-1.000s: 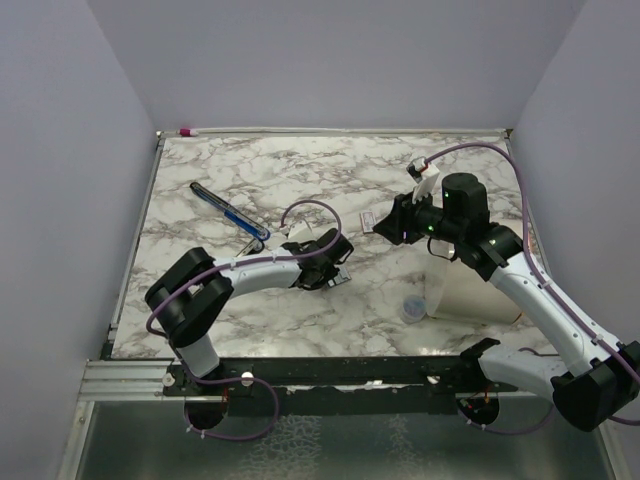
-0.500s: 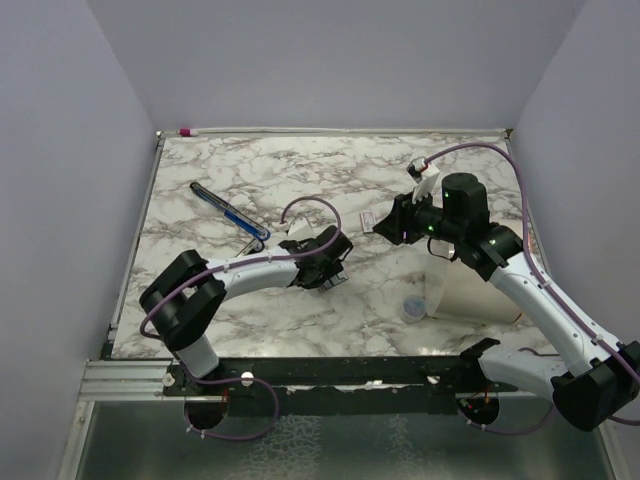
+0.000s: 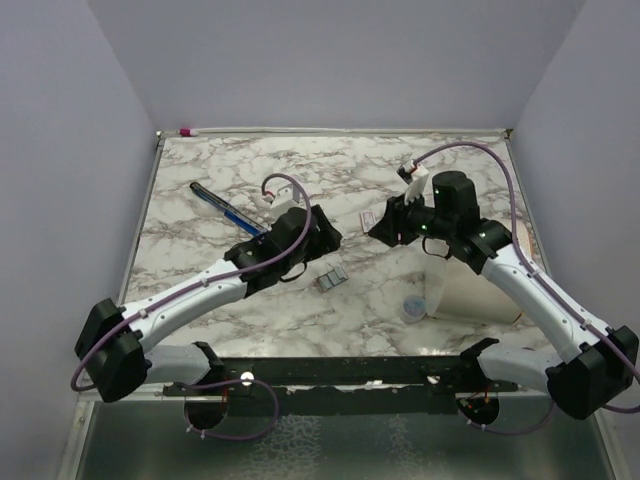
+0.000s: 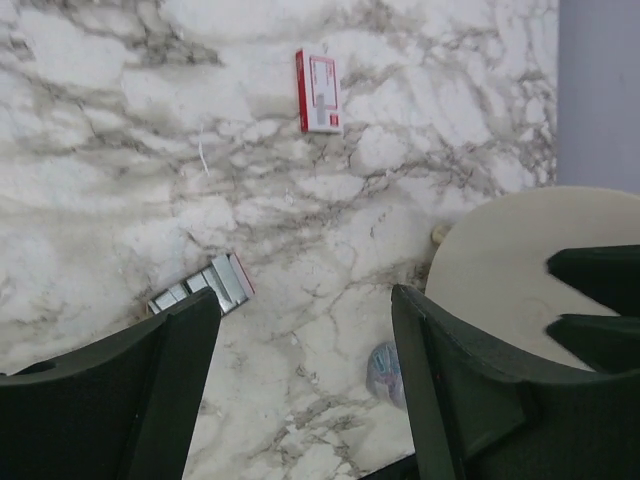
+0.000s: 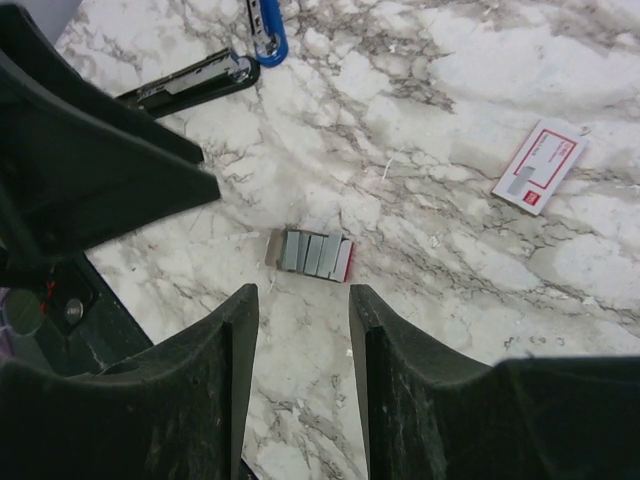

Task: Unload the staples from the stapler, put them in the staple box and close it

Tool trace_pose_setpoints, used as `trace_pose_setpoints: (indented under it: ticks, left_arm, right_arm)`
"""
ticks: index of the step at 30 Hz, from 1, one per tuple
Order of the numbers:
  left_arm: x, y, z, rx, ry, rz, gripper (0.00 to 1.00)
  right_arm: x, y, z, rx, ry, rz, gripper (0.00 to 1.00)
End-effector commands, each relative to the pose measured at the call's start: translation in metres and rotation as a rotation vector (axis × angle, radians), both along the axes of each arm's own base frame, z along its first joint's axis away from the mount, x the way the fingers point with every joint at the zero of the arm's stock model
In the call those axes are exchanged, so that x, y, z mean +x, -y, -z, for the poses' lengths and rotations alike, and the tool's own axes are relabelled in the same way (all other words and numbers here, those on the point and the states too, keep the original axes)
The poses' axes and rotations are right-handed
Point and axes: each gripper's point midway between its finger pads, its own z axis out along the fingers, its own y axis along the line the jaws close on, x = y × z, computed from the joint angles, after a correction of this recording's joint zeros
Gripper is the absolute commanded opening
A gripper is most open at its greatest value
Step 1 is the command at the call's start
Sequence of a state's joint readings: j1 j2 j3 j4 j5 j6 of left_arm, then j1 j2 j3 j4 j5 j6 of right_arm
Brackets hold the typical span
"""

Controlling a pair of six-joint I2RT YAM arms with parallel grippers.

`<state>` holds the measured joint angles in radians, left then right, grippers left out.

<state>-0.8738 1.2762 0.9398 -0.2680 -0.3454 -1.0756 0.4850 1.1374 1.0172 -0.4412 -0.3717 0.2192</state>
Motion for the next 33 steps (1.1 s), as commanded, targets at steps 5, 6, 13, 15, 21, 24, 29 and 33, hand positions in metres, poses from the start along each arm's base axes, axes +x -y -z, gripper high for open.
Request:
trace_pose_setpoints:
  ticks: [5,6,13,15,21,24,29,33]
  left_arm:
    - [0.038,-0.060,-0.057,-0.026,0.211,0.186,0.73]
    - [0.045,-0.072,-0.060,-0.013,0.217,0.182,0.74]
    - [0.083,-0.148,-0.055,-0.034,0.184,0.128,0.75]
    - [0.090,-0.156,-0.054,-0.037,0.204,0.114,0.76]
    - [0.099,-0.155,-0.024,0.016,0.182,0.175,0.76]
    - [0.100,-0.162,-0.012,0.076,0.169,0.195,0.76]
    - [0.097,-0.171,-0.007,0.096,0.155,0.192,0.76]
    - [0.093,-0.169,-0.002,0.090,0.139,0.206,0.76]
  right_arm:
    - [-0.025,-0.046,0.051,-0.045,-0.197,-0.221,0.46]
    - [-0.028,-0.054,0.059,-0.081,-0.209,-0.218,0.52]
    - [-0.037,-0.088,0.115,-0.285,-0.346,-0.172,0.70]
    - [-0.035,-0.092,0.126,-0.330,-0.364,-0.154,0.72]
    - [-0.022,-0.088,0.155,-0.486,-0.399,-0.088,0.80]
    - [-0.018,-0.087,0.165,-0.528,-0.422,-0.069,0.81]
    - [-0.010,-0.088,0.178,-0.554,-0.442,-0.025,0.81]
    - [-0.007,-0.089,0.186,-0.571,-0.459,-0.007,0.80]
